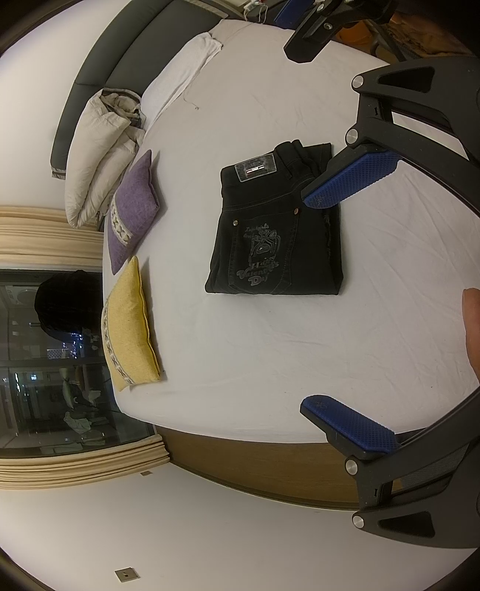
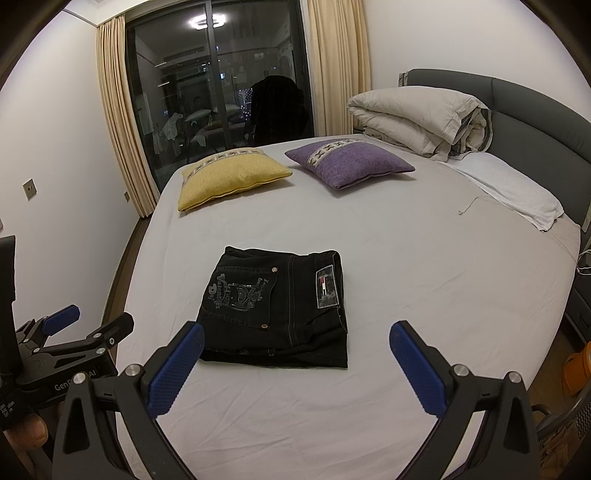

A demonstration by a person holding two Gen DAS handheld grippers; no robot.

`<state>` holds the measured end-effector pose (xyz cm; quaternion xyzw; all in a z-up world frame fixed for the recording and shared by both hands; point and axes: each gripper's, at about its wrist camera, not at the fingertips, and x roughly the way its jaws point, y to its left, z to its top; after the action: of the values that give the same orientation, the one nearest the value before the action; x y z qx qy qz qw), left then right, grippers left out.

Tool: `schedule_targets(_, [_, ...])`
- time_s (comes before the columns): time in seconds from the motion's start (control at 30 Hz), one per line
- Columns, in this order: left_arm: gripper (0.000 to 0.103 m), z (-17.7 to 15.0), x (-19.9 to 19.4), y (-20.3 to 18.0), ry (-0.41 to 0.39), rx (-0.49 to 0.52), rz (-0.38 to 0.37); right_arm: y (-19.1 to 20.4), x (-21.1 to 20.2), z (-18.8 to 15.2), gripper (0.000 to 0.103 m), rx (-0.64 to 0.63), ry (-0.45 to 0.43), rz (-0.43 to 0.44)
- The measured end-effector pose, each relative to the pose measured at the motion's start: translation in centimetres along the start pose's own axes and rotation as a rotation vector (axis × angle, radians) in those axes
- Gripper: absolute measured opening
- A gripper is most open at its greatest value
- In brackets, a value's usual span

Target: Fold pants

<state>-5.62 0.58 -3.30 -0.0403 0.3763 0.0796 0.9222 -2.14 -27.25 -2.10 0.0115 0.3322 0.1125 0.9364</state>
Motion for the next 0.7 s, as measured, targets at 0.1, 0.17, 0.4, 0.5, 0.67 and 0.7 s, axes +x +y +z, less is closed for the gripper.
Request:
schedule_targets(0.1, [0.103,-0.1,0.2,0.1,0.001,0.002,0.0,0.0,0.0,-0.2,0.103,0.0,0.001,0.001])
schedule_targets(0.17, [0.103,-0.3,0.2,0.1,0.002,0.003,-0.002,0.1,0.0,-0.4,0.103,-0.001,0.003,0.001])
schedule_targets(0.4, [0.103,-0.3,0.3,0.3,0.005,0.003,-0.002,0.1,0.0,-0.8,0.103,-0.003,0.005,0.002])
schedule_targets(0.5, [0.103,-0.5,0.4,0.4,0.007,0.005,-0.004,0.1,0.0,-0.8,0.103,-0.003,0.005,0.003])
schedule_targets(0.67, [0.103,-0.5,0.4,0.4,0.009,0.005,-0.006,0.1,-0.1,-1.2,0.103,-0.004,0.006,0.005])
schedule_targets(0.7, [0.103,-0.6,0.4,0.4,0.01,0.005,-0.007,0.0,0.0,-0.9,0.103,-0.004,0.007,0.004])
